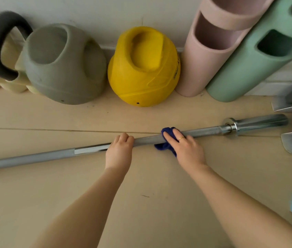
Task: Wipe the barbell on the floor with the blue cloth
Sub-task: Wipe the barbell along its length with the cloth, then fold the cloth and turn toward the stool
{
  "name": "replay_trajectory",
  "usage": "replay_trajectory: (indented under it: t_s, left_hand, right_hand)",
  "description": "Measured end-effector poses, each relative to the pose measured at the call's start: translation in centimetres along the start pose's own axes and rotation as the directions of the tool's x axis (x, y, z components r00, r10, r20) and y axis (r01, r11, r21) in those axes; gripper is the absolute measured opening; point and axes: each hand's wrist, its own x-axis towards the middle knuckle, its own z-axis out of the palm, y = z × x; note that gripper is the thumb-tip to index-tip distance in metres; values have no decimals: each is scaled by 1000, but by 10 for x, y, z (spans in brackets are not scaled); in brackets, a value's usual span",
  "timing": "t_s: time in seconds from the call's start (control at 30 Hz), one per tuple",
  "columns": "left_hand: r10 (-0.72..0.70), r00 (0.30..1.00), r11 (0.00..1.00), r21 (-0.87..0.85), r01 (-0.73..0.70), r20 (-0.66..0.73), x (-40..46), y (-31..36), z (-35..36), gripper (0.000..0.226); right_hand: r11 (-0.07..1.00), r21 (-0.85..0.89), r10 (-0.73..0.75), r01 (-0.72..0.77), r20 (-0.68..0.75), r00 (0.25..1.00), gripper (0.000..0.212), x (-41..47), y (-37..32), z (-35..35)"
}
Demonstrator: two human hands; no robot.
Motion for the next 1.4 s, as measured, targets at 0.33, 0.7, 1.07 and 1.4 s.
replay_trajectory:
  t_s: [0.33,0.7,1.07,1.4]
  left_hand:
    - [-112,993,994,-12,113,26,6,7,-2,21]
    - [-136,990,991,-1,136,25,4,10,-4,28]
    - [0,983,789,-604,114,184,-12,30,-48,35]
    - [386,870,575,-818,33,306,-54,26,-101,34]
  right_hand:
    - [771,65,606,-633,230,762,60,-8,73,-6]
    - [370,781,91,-504,510,856,43,-19,-27,-29]
    - [65,774,99,-630,623,776,16,-52,-47,-68]
    - [141,841,-10,-522,528,849,26,-54,-59,-130]
